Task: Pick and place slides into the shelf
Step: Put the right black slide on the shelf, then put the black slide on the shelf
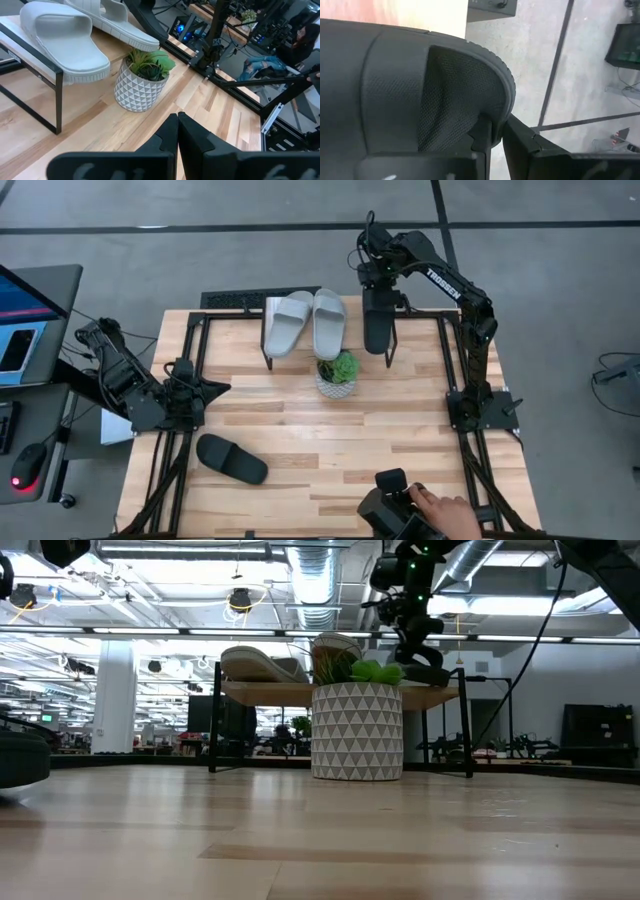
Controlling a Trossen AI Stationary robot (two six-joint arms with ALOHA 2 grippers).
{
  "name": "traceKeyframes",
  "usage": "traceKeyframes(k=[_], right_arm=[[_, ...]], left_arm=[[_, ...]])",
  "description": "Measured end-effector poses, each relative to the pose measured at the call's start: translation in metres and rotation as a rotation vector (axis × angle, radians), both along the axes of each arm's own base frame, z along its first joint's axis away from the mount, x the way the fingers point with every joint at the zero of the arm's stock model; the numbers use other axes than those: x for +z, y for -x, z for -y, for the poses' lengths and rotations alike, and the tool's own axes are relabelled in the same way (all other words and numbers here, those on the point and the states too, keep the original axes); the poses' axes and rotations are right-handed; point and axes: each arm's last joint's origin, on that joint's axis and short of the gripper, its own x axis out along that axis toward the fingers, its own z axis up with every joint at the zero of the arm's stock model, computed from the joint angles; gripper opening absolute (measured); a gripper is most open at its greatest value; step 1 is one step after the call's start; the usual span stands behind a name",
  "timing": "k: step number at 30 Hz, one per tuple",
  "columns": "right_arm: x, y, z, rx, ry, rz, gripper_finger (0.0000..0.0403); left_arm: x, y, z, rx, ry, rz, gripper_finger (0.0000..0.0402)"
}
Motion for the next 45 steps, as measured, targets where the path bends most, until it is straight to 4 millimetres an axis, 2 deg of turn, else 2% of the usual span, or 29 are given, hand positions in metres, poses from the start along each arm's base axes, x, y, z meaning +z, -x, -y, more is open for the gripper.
traceKeyframes(k=[4, 17, 34, 39, 42, 45], right_arm=[[-0.0001, 0.0001, 0.0003, -0.004, -0.001, 0.004, 0.0035], [-0.0002, -0.0001, 0.0001, -0.003, -0.007, 0.010, 0.0087], [-0.0001, -0.0018, -0.0004, -0.002, 0.003, 0.010, 0.0086], [0.0012, -0.0036, 0.0006, -0.027, 0.052, 0.004, 0.0085], [0.0026, -0.0046, 0.0029, -0.073, 0.090, 0.022, 0.0076], [0.0029, -0.0049, 0.0032, -0.101, 0.092, 0.040, 0.0050]], left_arm=[[0.0000, 0.0000, 0.0000, 0.000, 0.000, 0.000, 0.0000], [0.0000, 0.0000, 0.0000, 0.001, -0.001, 0.000, 0.0000], [0.0000, 0.0000, 0.0000, 0.000, -0.001, 0.000, 0.0000], [0.0000, 0.0000, -0.0001, 0.001, -0.001, 0.000, 0.0000], [-0.0001, 0.0000, -0.0001, 0.001, -0.004, -0.001, 0.0000], [0.0000, 0.0001, -0.0002, 0.000, -0.017, -0.002, 0.0000]])
